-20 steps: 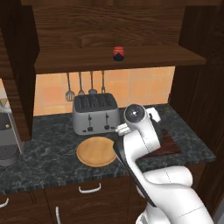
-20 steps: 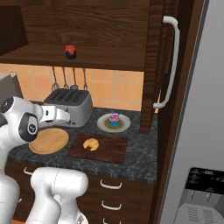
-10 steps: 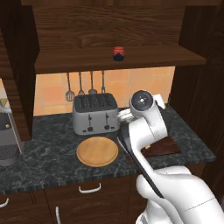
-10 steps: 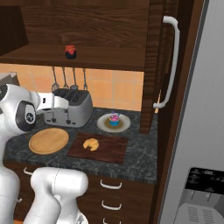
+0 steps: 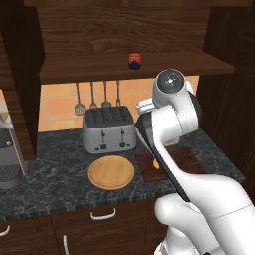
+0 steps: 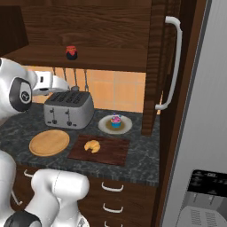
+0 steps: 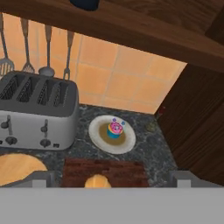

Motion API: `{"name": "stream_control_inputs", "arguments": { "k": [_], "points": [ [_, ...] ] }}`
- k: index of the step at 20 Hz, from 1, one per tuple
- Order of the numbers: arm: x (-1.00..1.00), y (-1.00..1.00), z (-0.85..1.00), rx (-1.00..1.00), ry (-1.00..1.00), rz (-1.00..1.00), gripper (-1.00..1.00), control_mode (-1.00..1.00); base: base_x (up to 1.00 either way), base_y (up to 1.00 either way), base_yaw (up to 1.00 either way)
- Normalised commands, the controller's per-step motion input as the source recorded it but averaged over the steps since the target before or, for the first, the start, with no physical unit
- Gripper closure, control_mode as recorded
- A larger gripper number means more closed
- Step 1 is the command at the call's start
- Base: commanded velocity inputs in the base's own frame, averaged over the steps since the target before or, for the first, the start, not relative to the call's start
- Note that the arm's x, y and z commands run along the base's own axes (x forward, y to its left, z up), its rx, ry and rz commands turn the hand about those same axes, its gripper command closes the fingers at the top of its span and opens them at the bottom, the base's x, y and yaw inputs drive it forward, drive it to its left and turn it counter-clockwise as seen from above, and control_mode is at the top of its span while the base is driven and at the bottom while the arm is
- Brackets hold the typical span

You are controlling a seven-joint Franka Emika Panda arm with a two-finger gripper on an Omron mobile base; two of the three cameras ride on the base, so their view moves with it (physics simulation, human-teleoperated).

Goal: From the different types of pastries on the counter, select a croissant and place it on the cutting board. Then retrieve a jar of jam from the cabinet and place it alongside the croissant on the cutting board.

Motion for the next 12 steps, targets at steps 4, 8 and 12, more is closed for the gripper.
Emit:
{"name": "stream_control_inputs", "arguments": {
  "k": [4, 8, 12],
  "points": [
    [0.0, 0.0, 0.68, 0.0, 0.0, 0.0, -1.0, -1.0, 0.0, 0.0, 0.0],
    [0.0, 0.04, 0.67, 0.0, 0.0, 0.0, -1.0, -1.0, 0.0, 0.0, 0.0],
    [0.0, 0.16, 0.69, 0.0, 0.0, 0.0, -1.0, -1.0, 0.0, 0.0, 0.0]
  ]
}}
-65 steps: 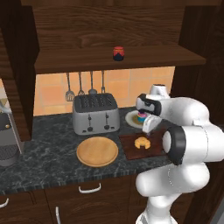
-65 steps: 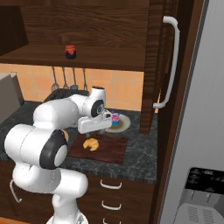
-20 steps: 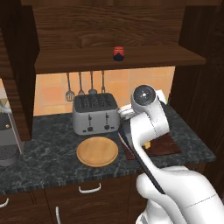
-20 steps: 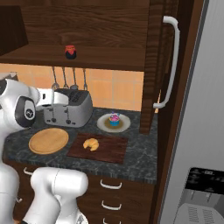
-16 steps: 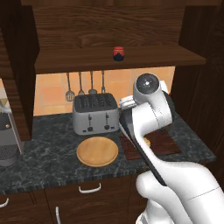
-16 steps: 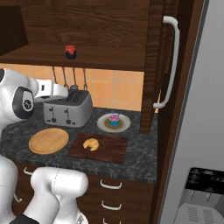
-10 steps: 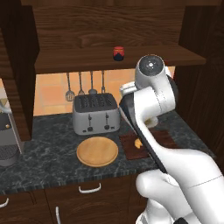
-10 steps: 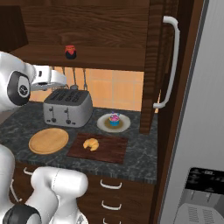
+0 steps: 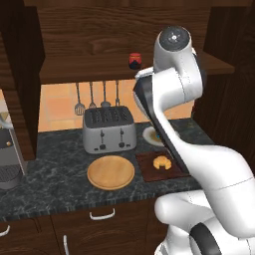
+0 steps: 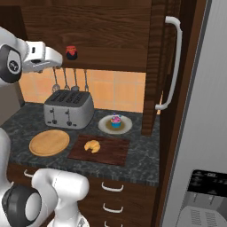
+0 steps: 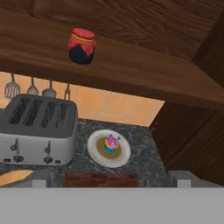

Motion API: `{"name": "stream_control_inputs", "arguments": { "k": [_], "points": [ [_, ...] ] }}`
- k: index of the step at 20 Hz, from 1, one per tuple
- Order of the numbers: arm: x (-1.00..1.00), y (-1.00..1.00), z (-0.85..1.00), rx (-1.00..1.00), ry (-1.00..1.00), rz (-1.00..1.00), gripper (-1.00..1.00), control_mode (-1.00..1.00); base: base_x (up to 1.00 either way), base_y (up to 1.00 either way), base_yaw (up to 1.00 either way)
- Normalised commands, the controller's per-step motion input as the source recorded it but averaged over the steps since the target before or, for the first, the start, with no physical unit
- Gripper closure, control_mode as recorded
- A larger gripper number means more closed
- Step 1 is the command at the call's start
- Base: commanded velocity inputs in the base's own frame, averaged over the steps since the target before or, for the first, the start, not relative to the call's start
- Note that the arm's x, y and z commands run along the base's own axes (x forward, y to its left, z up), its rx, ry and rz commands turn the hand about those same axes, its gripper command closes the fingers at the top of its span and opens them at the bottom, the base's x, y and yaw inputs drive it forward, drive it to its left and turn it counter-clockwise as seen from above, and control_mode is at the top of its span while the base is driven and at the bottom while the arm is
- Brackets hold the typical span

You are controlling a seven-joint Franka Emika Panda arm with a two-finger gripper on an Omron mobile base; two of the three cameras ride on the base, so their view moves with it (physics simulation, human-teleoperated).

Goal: From the different types of pastries on the counter, select a croissant and place it on the cutting board. Then retrieve a jar of jam from the cabinet and place it alongside the croissant on the cutting board.

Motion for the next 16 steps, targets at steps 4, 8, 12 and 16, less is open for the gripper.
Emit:
{"name": "stream_control_inputs", "arguments": {
  "k": [4, 8, 12, 16],
  "points": [
    [0.16, 0.33, 0.49, 0.0, -0.1, 0.0, -1.0, -1.0, 0.0, 0.0, 0.0],
    [0.16, 0.49, 0.14, 0.0, -0.18, 0.03, -1.0, -1.0, 0.0, 0.0, 0.0],
    [0.23, 0.11, 0.03, -0.02, -0.07, 0.0, -1.0, -1.0, 0.0, 0.0, 0.0],
    [0.23, -0.13, 0.0, 0.2, -0.04, 0.02, -1.0, -1.0, 0.0, 0.0, 0.0]
  ]
}}
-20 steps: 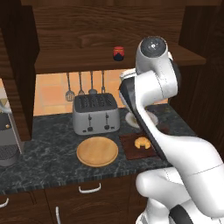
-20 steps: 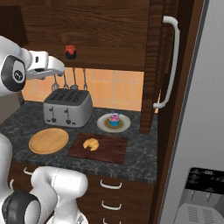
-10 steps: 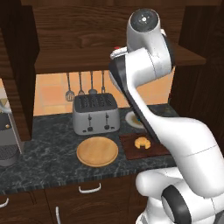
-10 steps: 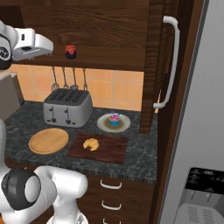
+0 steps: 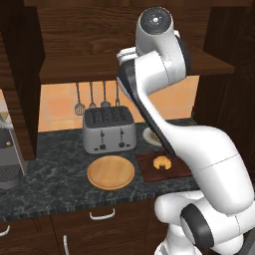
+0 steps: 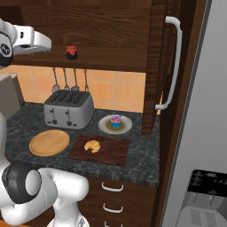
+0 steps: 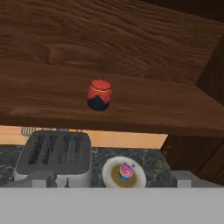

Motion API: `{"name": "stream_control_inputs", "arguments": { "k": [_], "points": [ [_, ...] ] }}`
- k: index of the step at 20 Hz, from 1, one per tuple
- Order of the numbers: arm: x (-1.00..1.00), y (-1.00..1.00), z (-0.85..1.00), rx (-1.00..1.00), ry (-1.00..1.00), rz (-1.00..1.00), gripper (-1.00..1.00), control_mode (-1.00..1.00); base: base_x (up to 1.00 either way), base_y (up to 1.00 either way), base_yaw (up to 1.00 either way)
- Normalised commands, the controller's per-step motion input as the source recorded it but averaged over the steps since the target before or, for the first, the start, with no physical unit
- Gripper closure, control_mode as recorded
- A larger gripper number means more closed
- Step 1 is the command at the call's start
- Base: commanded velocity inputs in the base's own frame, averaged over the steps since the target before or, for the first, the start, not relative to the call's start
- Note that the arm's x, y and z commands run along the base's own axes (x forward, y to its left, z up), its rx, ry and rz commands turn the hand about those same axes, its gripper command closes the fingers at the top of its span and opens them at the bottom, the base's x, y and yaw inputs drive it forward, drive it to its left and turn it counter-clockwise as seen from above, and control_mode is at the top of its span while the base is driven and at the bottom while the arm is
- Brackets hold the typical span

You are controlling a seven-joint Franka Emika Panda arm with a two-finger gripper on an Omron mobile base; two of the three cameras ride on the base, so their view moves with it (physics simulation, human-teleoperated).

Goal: From the different types of pastries on the counter, select a croissant and place it on the cutting board. Then retrieve a jar of jam from the cabinet and place it alongside the croissant on the cutting board.

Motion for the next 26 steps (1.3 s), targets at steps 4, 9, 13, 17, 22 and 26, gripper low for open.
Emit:
{"name": "stream_control_inputs", "arguments": {
  "k": [4, 9, 13, 17, 22, 26],
  "points": [
    [0.15, -0.22, 0.03, 0.38, 0.0, 0.01, -1.0, -1.0, 0.0, 0.0, 0.0],
    [0.13, -0.21, 0.0, 0.18, -0.09, 0.01, -1.0, -1.0, 0.0, 0.0, 0.0],
    [0.54, -0.07, -0.12, 0.01, 0.05, 0.05, -1.0, -1.0, 0.0, 0.0, 0.0],
    [0.67, 0.0, -0.28, -0.01, 0.14, 0.08, -1.0, -1.0, 0.0, 0.0, 0.0],
    [0.74, 0.0, -0.03, 0.0, 0.09, 0.08, -1.0, -1.0, 0.0, 0.0, 0.0],
    [0.64, 0.0, 0.0, 0.0, 0.0, 0.06, -1.0, -1.0, 0.0, 0.0, 0.0]
  ]
}}
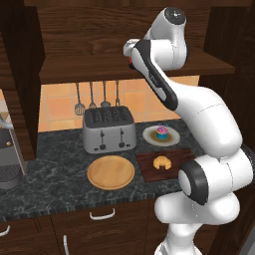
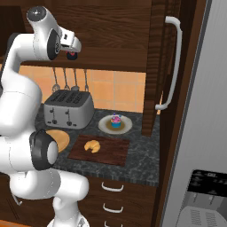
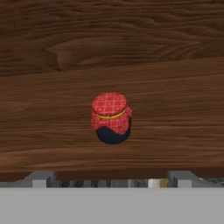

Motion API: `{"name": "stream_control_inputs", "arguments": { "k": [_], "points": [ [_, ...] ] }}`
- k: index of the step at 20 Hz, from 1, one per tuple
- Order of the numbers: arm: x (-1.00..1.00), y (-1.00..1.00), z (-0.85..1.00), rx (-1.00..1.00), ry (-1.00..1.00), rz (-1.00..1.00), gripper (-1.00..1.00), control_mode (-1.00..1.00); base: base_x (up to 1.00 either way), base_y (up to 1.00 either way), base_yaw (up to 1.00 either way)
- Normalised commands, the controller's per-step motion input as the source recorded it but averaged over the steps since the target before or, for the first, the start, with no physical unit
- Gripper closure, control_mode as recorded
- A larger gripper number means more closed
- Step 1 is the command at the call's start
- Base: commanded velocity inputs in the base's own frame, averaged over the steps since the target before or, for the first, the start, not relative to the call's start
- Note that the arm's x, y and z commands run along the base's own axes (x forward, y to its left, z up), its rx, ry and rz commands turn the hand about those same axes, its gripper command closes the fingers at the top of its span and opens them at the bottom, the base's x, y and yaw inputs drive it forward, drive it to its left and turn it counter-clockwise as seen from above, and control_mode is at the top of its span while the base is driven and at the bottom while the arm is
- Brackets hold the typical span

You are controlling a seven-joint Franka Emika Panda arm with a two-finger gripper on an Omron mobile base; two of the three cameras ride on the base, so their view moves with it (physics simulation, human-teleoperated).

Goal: From the different types of pastries on the counter, select a croissant and place it on the cutting board. Then retrieve a jar of jam from the cabinet and place it alongside the croissant on the cutting board.

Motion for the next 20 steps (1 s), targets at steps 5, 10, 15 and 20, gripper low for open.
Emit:
{"name": "stream_control_inputs", "arguments": {
  "k": [5, 10, 15, 20],
  "points": [
    [0.32, 0.0, -0.02, 0.0, 0.0, 0.02, -1.0, -1.0, 0.0, 0.0, 0.0],
    [0.19, 0.0, -0.14, 0.0, 0.0, 0.0, -1.0, -1.0, 0.0, 0.0, 0.0],
    [0.15, 0.0, -0.15, 0.0, -0.01, 0.0, -1.0, -1.0, 0.0, 0.0, 0.0],
    [0.23, 0.0, -0.11, 0.0, -0.03, 0.0, -1.0, -1.0, 0.0, 0.0, 0.0]
  ]
}}
